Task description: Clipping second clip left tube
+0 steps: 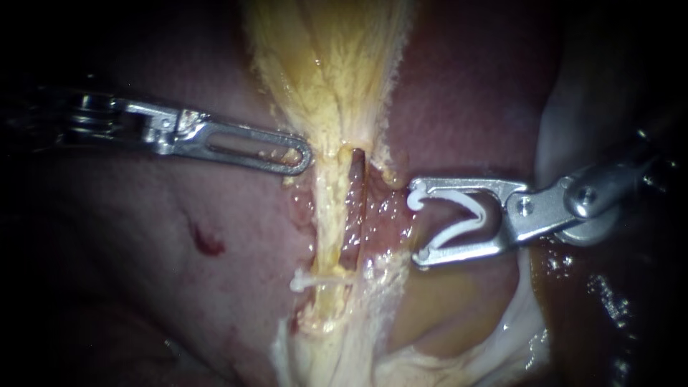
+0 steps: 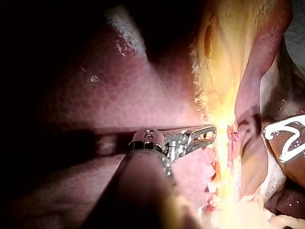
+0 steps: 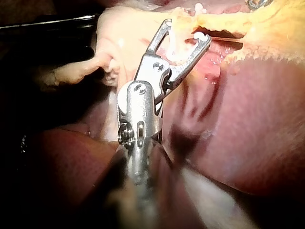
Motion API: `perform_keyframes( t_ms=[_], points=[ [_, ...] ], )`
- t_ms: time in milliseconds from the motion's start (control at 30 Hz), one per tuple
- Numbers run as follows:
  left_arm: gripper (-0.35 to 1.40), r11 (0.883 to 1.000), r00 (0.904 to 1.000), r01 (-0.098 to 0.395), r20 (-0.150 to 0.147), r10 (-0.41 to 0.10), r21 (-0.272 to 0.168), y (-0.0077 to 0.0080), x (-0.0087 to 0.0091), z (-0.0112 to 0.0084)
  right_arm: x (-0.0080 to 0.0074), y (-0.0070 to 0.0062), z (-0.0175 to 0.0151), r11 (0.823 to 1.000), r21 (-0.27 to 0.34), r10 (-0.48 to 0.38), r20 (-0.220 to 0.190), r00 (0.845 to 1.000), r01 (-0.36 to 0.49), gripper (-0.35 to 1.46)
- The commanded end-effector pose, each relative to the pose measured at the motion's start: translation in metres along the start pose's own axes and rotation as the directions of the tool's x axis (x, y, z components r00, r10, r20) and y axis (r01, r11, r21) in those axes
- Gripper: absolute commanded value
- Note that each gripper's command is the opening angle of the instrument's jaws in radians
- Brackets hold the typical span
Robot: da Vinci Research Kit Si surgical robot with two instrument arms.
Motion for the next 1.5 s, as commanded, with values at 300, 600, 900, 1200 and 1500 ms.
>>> perform_keyframes(
  t_ms=[300,600,900,1200,1500],
  points=[
    [-0.35,1.000,1.0000,0.000,-0.003,0.000,0.003,0.0000,0.0000,-0.0003,0.0001,-0.0001,0.0000,1.000,0.000,0.000,0.000,1.000,0.000,0.50],
    [-0.35,1.000,1.0000,0.000,-0.009,0.000,0.008,-0.0012,-0.0004,-0.0021,0.0001,-0.0001,0.0001,1.000,0.001,-0.001,0.000,1.000,0.001,0.50],
    [-0.35,1.000,0.9999,0.011,-0.005,-0.011,0.017,-0.0032,-0.0012,-0.0065,0.0002,-0.0002,0.0001,1.000,0.001,-0.001,0.000,1.000,0.001,0.50],
    [-0.35,0.999,0.9993,0.023,0.030,-0.024,0.036,-0.0049,-0.0023,-0.0109,0.0002,-0.0002,0.0002,1.000,0.000,-0.001,0.000,1.000,0.001,0.50],
    [-0.35,0.999,0.9988,0.025,0.040,-0.027,0.033,-0.0059,-0.0019,-0.0115,0.0002,-0.0002,0.0003,1.000,0.000,-0.001,0.000,1.000,0.001,0.50]
  ],
)
